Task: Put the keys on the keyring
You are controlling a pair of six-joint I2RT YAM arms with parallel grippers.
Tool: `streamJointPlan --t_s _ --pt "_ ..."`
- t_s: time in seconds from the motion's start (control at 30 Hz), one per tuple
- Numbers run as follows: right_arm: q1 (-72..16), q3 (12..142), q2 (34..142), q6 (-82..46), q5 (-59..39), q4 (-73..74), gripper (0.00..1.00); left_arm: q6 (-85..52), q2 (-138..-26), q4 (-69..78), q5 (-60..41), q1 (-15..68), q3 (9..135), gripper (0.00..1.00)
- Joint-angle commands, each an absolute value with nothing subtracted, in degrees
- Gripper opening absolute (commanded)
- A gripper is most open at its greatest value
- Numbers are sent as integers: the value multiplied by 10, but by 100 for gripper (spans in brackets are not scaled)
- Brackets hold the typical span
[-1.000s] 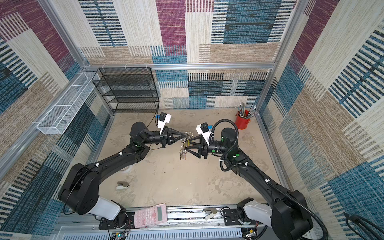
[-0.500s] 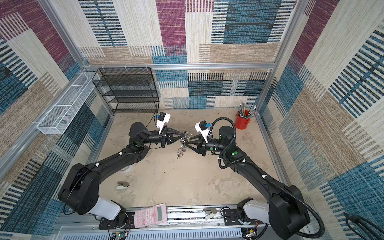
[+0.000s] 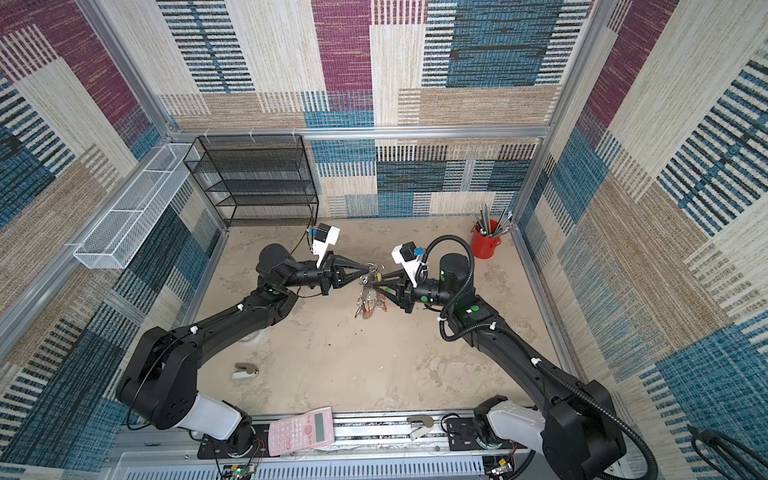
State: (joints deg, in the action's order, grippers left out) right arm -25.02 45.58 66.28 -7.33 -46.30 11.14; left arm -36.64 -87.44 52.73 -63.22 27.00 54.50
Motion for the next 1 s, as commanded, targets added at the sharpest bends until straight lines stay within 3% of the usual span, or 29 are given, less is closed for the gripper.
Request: streamJointPlan --t_s 0.0,0.43,0.97 --pt "-250 459 655 -64 -438 86 8 -372 -865 557 -633 267 542 0" --pt "-250 483 653 -63 -451 85 0 -335 -864 503 -638 270 542 0" --pt "-254 485 653 -69 -439 83 0 -331 -868 506 -634 272 541 0"
